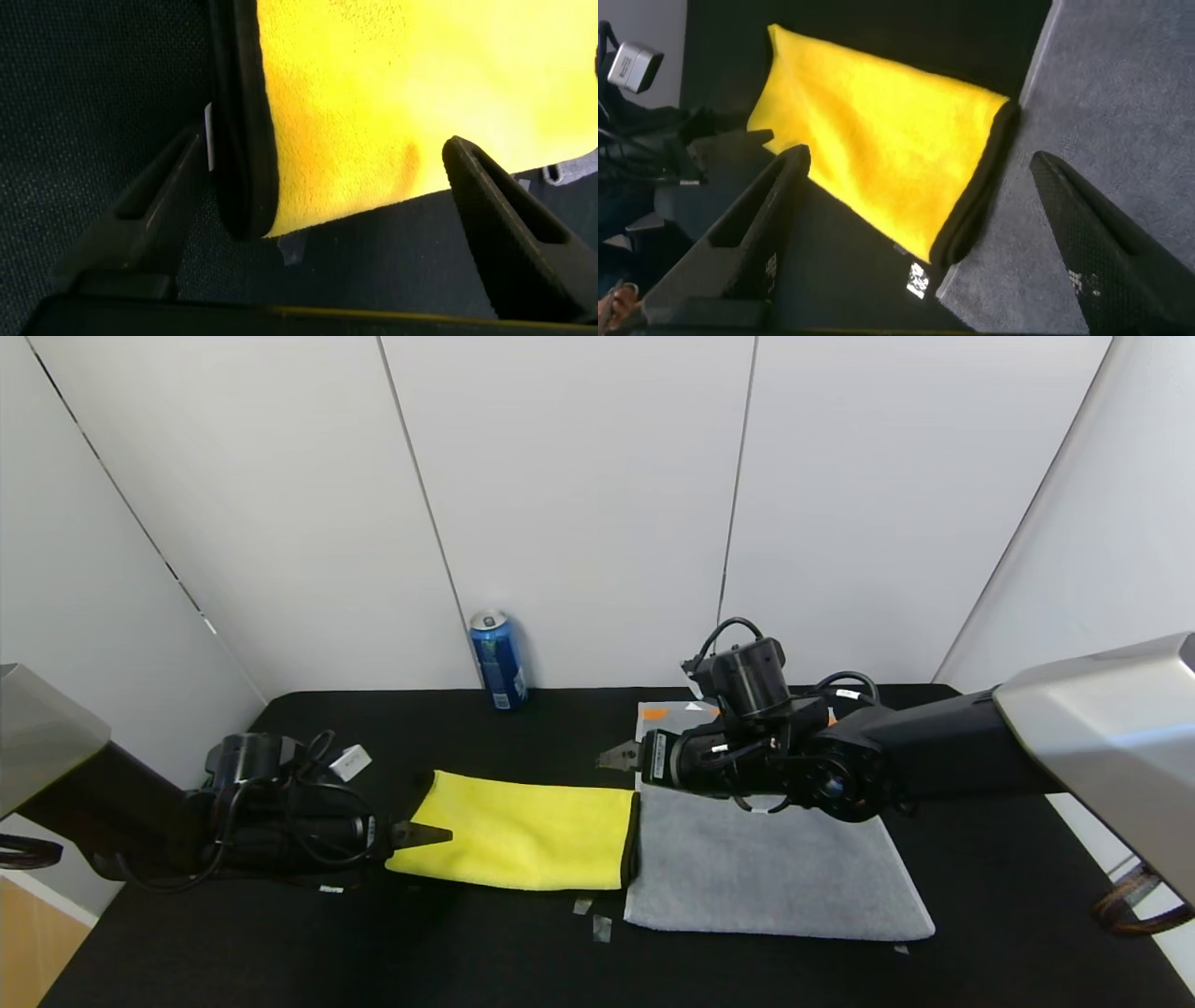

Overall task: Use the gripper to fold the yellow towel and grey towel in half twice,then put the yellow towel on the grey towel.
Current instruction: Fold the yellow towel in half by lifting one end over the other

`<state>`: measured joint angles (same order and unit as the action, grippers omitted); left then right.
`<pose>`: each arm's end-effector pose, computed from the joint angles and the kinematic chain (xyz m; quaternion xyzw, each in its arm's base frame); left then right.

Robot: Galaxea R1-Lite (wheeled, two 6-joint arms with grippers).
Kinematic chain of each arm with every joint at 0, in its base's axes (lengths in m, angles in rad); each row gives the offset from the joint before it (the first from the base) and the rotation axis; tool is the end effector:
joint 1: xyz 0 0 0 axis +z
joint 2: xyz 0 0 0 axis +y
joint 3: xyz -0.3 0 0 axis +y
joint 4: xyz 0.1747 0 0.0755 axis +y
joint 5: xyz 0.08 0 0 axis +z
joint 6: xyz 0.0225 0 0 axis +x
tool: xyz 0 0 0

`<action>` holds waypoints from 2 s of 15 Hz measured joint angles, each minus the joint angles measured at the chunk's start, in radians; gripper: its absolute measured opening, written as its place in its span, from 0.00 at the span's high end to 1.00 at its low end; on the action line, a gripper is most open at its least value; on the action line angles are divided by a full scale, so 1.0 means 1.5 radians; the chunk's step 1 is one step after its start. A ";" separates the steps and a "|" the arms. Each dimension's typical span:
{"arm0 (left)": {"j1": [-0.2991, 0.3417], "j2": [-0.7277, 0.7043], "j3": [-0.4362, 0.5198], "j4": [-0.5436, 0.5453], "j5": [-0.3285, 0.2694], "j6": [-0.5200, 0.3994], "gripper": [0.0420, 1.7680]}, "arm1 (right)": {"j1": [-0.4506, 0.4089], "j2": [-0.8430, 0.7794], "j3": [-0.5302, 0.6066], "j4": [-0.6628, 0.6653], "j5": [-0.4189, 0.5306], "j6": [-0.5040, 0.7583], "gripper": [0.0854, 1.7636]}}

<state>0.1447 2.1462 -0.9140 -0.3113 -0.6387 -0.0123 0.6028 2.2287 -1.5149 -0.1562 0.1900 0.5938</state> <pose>0.3501 0.0375 0.0339 -0.1750 0.4120 -0.2165 0.8676 0.3696 0.2595 0.1260 0.2055 0.3662 0.2761 0.8645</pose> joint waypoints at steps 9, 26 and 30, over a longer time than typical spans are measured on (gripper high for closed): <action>0.000 0.004 0.002 -0.003 0.001 -0.001 0.42 | -0.002 0.006 -0.004 0.000 -0.001 0.000 0.04; 0.094 0.001 -0.027 -0.024 0.001 -0.005 0.93 | -0.001 0.015 -0.005 0.000 -0.001 0.003 0.03; 0.135 0.003 -0.047 -0.024 0.002 -0.003 0.93 | -0.002 0.014 -0.006 0.000 -0.001 0.003 0.03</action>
<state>0.3468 2.1504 -0.9851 -0.3477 -0.6353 -0.0166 0.6004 2.2494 -1.5234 -0.1557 0.1885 0.5981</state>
